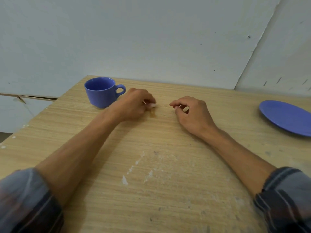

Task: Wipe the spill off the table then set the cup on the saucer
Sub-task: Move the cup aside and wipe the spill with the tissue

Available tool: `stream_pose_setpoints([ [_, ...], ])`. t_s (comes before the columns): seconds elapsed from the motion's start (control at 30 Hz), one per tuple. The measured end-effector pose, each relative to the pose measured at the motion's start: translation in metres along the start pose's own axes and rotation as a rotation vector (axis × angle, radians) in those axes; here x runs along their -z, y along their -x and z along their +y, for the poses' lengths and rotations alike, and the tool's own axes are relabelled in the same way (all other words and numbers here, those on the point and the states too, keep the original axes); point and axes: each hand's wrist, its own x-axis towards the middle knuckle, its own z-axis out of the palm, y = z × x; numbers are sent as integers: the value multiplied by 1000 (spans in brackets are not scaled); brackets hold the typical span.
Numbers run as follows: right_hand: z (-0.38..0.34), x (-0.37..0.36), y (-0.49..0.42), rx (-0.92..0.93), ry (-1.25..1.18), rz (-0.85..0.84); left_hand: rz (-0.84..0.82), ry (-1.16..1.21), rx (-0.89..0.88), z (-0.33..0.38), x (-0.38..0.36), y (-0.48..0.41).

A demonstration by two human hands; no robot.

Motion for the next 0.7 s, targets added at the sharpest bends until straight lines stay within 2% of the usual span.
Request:
stream_pose_setpoints([
  [0.23, 5, -5, 1, 8, 131, -91, 41, -16, -36, -4, -1, -1],
  [0.6, 5, -3, 1, 0, 108, -97, 8, -108, -73, 6, -4, -4],
  [0.7, 5, -2, 2, -7, 93, -100, 11, -121, -151, 14, -1, 17],
])
